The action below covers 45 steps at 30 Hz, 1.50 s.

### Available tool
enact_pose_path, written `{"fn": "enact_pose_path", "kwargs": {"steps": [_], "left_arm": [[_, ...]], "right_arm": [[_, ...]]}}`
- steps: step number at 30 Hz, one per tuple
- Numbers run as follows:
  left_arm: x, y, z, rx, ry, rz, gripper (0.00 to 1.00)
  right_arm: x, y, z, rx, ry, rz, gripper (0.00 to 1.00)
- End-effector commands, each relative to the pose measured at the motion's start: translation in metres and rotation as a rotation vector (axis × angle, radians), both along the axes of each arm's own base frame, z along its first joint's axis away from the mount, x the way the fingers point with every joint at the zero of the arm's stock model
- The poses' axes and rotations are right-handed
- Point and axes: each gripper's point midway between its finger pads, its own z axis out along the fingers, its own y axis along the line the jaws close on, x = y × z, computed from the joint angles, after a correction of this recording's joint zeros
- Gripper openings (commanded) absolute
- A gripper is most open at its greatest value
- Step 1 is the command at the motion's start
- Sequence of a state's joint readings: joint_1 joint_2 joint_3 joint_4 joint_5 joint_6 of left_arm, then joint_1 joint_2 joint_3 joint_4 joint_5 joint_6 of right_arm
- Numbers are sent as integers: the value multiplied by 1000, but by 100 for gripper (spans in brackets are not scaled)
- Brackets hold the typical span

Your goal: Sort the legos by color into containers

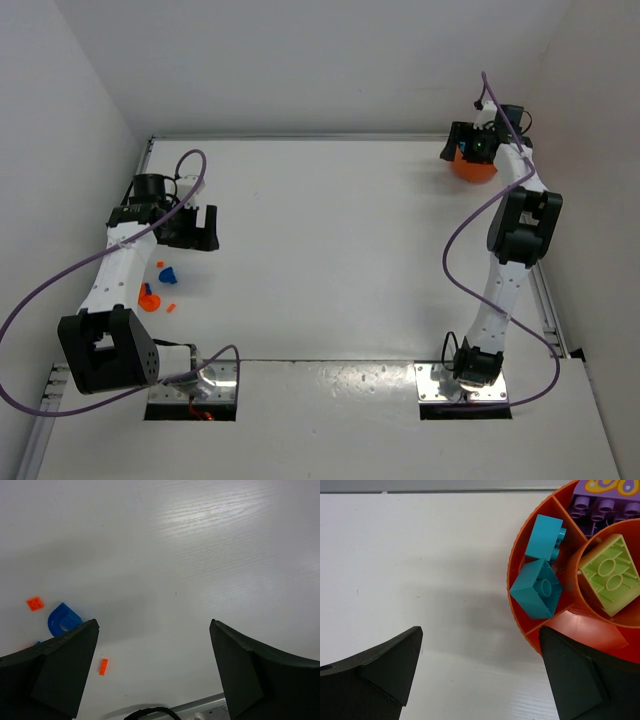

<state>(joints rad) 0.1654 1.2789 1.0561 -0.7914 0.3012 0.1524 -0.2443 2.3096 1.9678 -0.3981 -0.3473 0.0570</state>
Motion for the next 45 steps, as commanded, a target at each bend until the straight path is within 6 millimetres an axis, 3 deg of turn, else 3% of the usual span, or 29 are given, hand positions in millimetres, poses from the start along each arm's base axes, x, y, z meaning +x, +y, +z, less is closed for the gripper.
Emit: {"fn": "enact_pose_path", "kwargs": {"steps": [1,8,15,31,33,45], "left_arm": [[3,1,9,-12,-47,7,100],[3,1,9,-12,-47,7,100],[3,1,9,-12,-47,7,100],[5,-1,10,-19,-48,2,100],[5,-1,10,-19,-48,2,100],[8,-2,9,-29,-40,-3,100]], "right_arm": [[13,10,26,23,-74,33,100],[14,16,19,55,-69,53,100],[17,30,24,98,-89,92,100],[23,31,37,101,-135,100,100],[23,32,31,112,-124,93,100],[38,26,35,93,-166,40,100]]}}
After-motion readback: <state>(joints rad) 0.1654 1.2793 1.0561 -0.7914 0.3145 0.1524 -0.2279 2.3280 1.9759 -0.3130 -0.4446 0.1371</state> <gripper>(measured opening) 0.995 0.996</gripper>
